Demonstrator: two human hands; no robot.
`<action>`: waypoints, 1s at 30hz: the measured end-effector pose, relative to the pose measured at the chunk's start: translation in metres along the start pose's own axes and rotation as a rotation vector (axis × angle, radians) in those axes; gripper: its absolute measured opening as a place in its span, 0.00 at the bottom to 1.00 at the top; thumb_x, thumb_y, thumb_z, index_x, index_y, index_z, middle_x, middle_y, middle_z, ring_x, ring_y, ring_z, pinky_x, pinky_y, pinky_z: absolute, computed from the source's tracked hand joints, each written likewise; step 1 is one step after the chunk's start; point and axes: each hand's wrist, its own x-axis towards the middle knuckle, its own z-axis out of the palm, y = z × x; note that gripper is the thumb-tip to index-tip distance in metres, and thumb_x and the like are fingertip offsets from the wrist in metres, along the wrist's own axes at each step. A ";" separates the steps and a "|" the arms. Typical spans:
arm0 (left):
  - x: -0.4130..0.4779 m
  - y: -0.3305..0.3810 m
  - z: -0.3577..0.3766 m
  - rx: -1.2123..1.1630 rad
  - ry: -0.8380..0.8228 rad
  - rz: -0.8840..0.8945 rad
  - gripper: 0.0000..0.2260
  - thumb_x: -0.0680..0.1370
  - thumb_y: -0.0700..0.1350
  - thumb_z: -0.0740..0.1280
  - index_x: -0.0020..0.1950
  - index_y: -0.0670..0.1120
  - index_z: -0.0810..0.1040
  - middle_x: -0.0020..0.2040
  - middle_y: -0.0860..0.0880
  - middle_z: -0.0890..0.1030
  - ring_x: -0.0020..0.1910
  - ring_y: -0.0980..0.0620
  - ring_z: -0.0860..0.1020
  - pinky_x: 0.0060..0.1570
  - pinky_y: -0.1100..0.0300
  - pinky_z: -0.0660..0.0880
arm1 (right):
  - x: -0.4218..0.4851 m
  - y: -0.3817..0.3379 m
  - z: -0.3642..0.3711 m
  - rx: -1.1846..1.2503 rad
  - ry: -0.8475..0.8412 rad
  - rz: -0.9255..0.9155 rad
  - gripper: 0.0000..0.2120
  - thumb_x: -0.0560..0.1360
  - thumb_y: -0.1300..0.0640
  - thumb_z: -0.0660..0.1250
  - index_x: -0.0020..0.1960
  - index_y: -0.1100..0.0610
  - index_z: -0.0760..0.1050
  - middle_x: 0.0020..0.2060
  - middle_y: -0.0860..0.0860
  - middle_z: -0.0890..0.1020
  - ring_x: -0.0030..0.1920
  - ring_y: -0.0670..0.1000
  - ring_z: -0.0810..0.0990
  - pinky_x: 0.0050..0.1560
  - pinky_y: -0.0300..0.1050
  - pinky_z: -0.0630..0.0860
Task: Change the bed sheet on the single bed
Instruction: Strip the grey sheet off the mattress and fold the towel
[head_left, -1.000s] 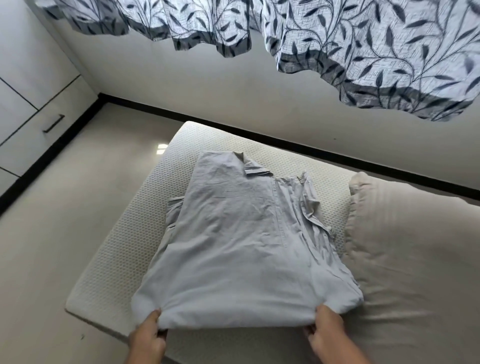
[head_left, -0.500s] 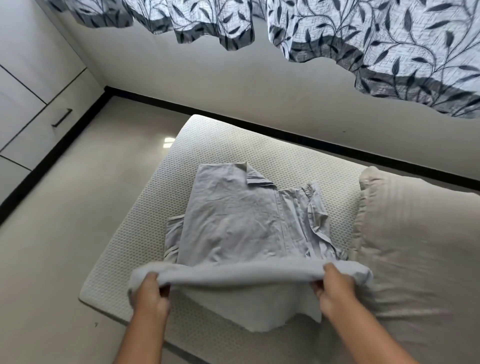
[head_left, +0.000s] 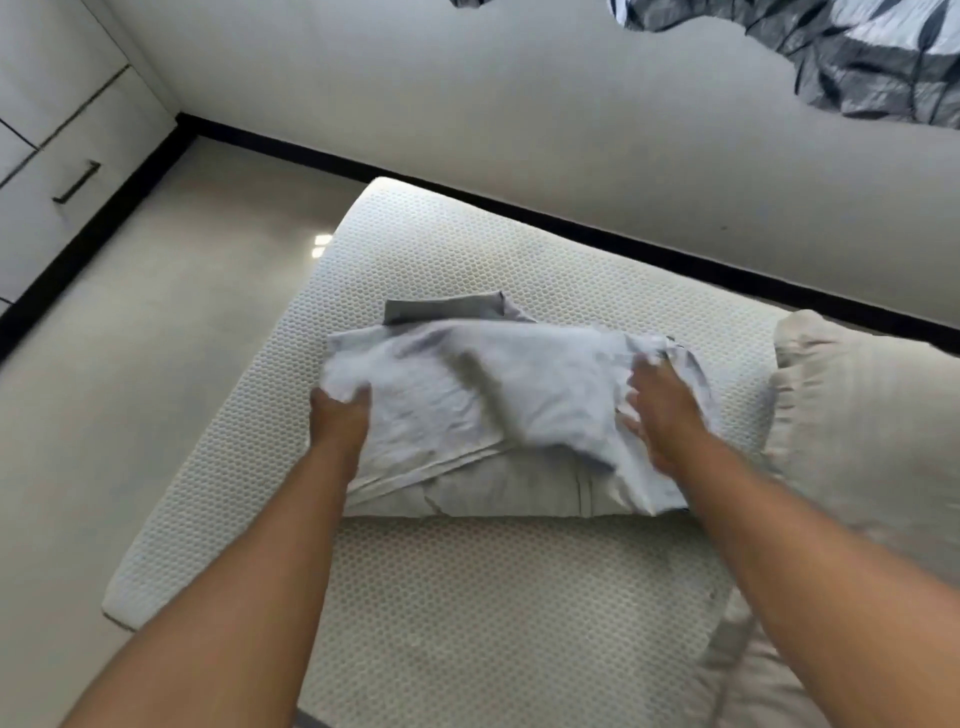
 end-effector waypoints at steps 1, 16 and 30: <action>0.001 -0.021 0.006 0.312 -0.043 0.097 0.36 0.79 0.55 0.69 0.80 0.43 0.57 0.77 0.40 0.64 0.73 0.41 0.66 0.72 0.49 0.65 | 0.001 0.021 0.003 -0.283 0.011 -0.068 0.24 0.82 0.43 0.60 0.72 0.55 0.71 0.70 0.59 0.75 0.68 0.61 0.75 0.68 0.56 0.72; 0.005 -0.196 -0.001 1.399 -0.243 0.739 0.58 0.63 0.63 0.79 0.83 0.47 0.49 0.83 0.45 0.49 0.81 0.40 0.50 0.70 0.31 0.59 | 0.011 0.204 -0.002 -1.662 -0.170 -0.535 0.59 0.66 0.34 0.76 0.83 0.54 0.45 0.82 0.61 0.45 0.81 0.64 0.48 0.76 0.67 0.57; -0.025 -0.095 0.007 1.363 -0.787 0.595 0.14 0.80 0.49 0.64 0.65 0.57 0.79 0.61 0.49 0.83 0.58 0.47 0.80 0.55 0.55 0.74 | -0.017 0.133 -0.002 -1.562 -0.579 -0.418 0.10 0.79 0.54 0.60 0.59 0.50 0.75 0.54 0.54 0.82 0.55 0.57 0.80 0.50 0.49 0.75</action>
